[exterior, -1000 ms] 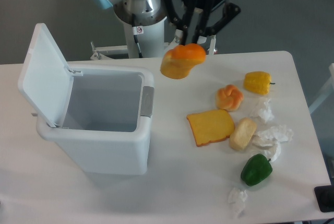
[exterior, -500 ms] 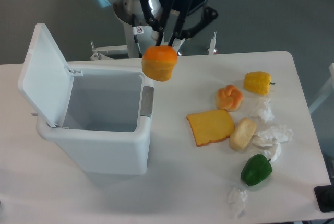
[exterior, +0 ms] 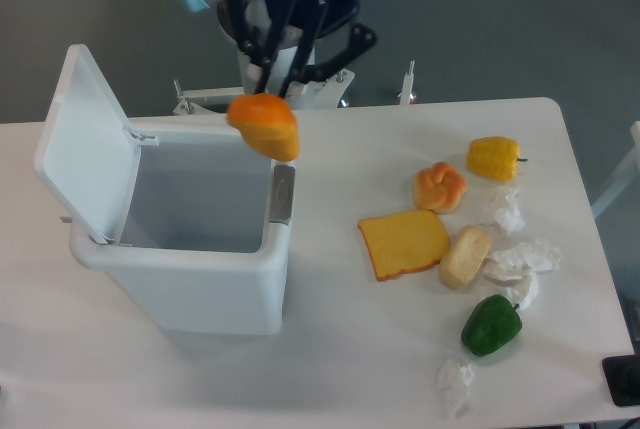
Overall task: Place the long bread in the trash can
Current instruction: 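Carry the held bread roll over the open white trash can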
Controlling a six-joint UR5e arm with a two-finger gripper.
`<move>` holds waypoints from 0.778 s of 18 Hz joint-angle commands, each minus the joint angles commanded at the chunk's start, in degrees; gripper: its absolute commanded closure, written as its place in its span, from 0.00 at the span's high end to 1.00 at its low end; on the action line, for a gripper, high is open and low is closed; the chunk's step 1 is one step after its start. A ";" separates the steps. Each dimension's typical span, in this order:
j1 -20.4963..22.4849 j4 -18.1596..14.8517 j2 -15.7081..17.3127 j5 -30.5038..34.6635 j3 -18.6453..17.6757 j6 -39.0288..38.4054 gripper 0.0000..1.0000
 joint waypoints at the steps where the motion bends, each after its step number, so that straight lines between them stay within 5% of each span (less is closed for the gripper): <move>1: -0.09 0.00 -0.18 0.00 -0.09 0.00 0.03; 14: -4.48 0.09 -2.99 0.09 -0.26 0.09 0.03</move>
